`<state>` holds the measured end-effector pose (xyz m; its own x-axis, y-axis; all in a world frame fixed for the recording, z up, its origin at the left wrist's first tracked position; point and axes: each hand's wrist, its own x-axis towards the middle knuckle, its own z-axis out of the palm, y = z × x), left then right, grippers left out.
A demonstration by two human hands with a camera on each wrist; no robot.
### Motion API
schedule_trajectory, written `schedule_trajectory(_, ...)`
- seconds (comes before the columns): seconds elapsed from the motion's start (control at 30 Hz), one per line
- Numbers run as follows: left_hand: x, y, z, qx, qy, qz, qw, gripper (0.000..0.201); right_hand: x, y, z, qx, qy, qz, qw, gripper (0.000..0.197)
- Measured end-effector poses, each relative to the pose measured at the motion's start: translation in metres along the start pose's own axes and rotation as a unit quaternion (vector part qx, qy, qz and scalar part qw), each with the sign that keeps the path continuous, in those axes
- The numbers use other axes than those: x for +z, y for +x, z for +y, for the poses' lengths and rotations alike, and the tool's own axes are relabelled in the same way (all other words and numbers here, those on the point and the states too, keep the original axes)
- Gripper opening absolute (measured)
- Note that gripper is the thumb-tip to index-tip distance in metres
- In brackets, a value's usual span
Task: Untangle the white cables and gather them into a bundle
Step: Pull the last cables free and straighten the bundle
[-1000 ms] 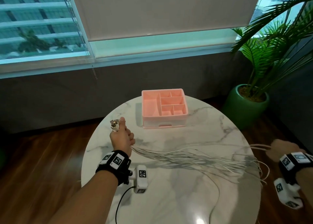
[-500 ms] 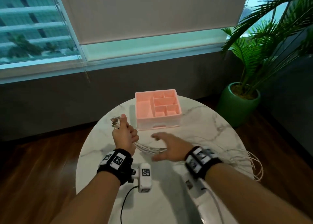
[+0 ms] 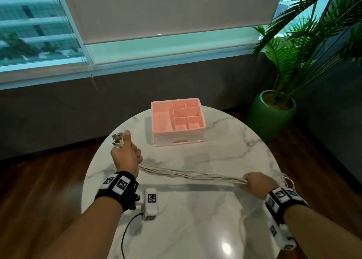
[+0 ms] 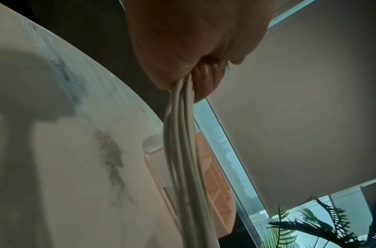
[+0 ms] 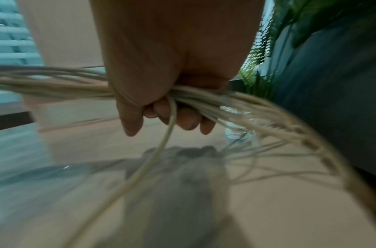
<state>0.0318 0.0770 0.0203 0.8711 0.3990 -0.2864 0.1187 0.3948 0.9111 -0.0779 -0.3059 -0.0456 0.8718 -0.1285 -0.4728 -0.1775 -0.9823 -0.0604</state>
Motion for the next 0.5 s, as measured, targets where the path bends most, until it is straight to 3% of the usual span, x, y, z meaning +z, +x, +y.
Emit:
schedule_trajectory(0.1, 0.005, -0.001, -0.012, -0.006, 0.028, -0.007, 1.0, 0.042, -0.027, -0.01, 0.04, 0.043, 0.046, 0.015, 0.998, 0.032)
schedule_trajectory(0.2, 0.012, -0.006, -0.026, 0.001, 0.067, -0.041, 0.997, 0.034, -0.068, -0.015, 0.067, 0.076, 0.095, 0.068, 0.99, 0.015)
schedule_trajectory(0.37, 0.02, -0.015, -0.041, 0.0, 0.106, -0.1, 0.989, 0.042, -0.148, -0.01, 0.069, 0.085, 0.055, 0.251, 0.963, 0.018)
schedule_trajectory(0.5, 0.01, -0.009, -0.033, -0.007, 0.119, -0.089, 0.989, 0.043, -0.181, 0.004, 0.046, 0.039, 0.046, 0.427, 0.902, 0.032)
